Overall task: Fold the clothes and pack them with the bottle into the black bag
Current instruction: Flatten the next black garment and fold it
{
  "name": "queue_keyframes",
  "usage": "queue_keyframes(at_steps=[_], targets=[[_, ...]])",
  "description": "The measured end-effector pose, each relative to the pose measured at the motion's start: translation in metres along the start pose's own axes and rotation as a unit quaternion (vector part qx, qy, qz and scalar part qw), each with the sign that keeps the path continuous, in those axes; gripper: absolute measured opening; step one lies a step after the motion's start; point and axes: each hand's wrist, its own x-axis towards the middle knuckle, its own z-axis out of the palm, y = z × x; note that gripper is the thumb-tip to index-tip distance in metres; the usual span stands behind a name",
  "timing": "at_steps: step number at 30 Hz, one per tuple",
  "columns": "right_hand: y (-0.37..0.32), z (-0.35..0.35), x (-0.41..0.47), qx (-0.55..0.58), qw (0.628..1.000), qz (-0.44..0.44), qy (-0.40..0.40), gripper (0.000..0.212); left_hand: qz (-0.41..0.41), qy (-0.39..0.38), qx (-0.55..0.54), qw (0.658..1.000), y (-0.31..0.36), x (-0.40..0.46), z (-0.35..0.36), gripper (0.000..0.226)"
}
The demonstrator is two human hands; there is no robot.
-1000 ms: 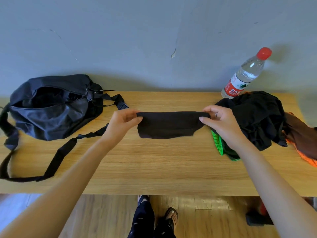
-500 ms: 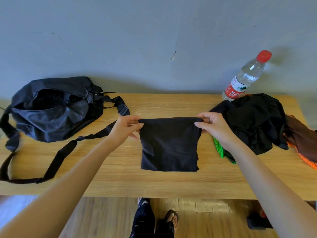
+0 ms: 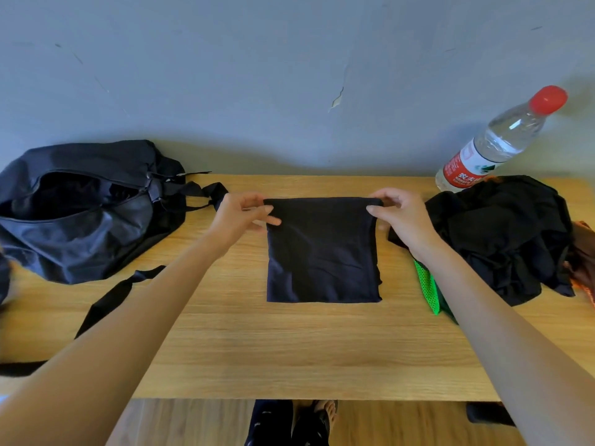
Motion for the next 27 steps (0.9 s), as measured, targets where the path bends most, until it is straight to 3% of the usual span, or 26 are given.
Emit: queue_keyframes(at_steps=[12,19,27], targets=[[0.022,-0.003,-0.068,0.059,0.997,-0.024,-0.047,0.023,0.035,-0.082,0.019,0.996,-0.033,-0.06,-0.005,0.022],[0.04,0.006,-0.095,0.013,0.998,-0.032,-0.056,0.027,0.074,-0.094,0.063,0.991,-0.054,-0.086,0.0,0.044],[0.053,0.004,-0.114,-0.026,0.998,-0.037,-0.048,0.033,0.095,-0.109,0.094,0.985,-0.058,-0.107,0.012,0.034]])
